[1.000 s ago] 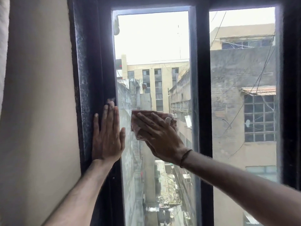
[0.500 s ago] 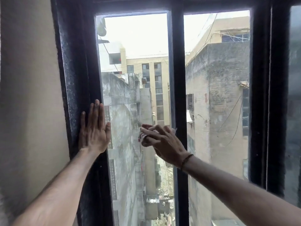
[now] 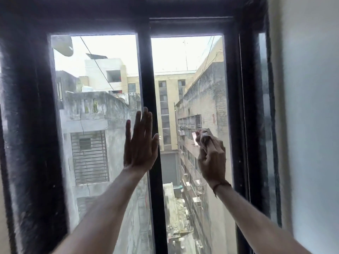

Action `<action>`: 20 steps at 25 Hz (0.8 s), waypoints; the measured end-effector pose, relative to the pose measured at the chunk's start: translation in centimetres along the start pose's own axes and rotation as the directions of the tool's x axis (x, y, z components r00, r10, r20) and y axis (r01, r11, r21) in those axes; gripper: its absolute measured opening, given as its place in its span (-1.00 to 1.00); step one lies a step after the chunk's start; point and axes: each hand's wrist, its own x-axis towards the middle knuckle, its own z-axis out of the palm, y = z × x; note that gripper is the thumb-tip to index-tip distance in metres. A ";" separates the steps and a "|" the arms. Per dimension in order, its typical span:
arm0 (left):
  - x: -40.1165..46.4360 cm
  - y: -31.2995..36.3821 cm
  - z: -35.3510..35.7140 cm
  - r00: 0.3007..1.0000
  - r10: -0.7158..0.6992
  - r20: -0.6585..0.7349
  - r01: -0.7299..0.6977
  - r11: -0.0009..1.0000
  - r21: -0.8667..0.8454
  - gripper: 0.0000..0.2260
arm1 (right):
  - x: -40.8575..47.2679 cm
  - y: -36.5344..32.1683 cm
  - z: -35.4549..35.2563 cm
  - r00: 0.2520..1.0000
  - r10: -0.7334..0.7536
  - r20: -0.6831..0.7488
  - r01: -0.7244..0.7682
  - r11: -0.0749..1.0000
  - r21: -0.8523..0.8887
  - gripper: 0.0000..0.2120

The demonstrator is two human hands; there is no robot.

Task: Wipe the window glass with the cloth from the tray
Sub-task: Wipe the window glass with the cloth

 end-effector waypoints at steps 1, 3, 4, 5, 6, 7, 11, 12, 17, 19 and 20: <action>0.6 0.7 0.7 0.999 -0.035 -0.006 0.035 0.999 0.002 -0.39 | -0.2 1.2 0.6 0.998 -0.057 0.041 0.058 0.997 -0.040 -0.62; 1.0 1.0 2.3 0.998 -0.058 -0.025 0.058 0.998 0.023 -0.38 | -0.7 2.6 2.2 0.982 -0.156 0.102 0.163 0.985 -0.061 -0.48; 0.9 0.9 3.2 0.998 -0.051 -0.045 0.053 0.998 0.035 -0.39 | -0.6 2.8 3.4 0.976 -0.198 0.092 0.204 0.977 -0.059 -0.43; 0.7 0.7 3.7 0.996 -0.041 -0.078 0.044 0.998 0.049 -0.39 | -0.2 2.3 4.4 0.966 -0.245 0.087 0.251 0.966 -0.061 -0.40; 0.7 0.5 4.1 0.993 -0.028 -0.116 0.035 0.997 0.067 -0.39 | 0.2 1.9 5.5 0.947 -0.303 0.107 0.311 0.948 -0.064 -0.38; 0.9 0.5 4.3 0.989 -0.025 -0.144 0.037 0.996 0.083 -0.40 | 0.2 1.6 6.3 0.909 -0.383 0.161 0.398 0.914 -0.073 -0.37; 1.1 0.4 3.9 0.991 -0.015 -0.131 0.029 0.994 0.106 -0.34 | -2.3 5.5 4.1 0.669 -0.628 0.397 0.716 0.688 -0.117 -0.39; 1.0 0.5 3.8 0.993 -0.007 -0.116 0.020 0.994 0.111 -0.33 | -2.3 6.6 3.1 0.689 -0.612 0.390 0.702 0.697 -0.146 -0.40; 1.2 0.3 4.2 0.991 0.007 -0.134 0.010 0.992 0.126 -0.30 | 1.1 1.9 5.3 0.921 -0.341 0.187 0.365 0.924 -0.112 -0.40; 1.3 0.2 4.2 0.990 0.016 -0.141 0.007 0.988 0.156 -0.30 | -1.3 2.5 5.7 0.766 -0.543 0.344 0.606 0.788 -0.105 -0.41; 1.2 0.2 4.1 0.990 0.013 -0.144 0.011 0.987 0.161 -0.29 | -2.7 4.0 4.7 0.664 -0.617 0.422 0.709 0.700 -0.091 -0.41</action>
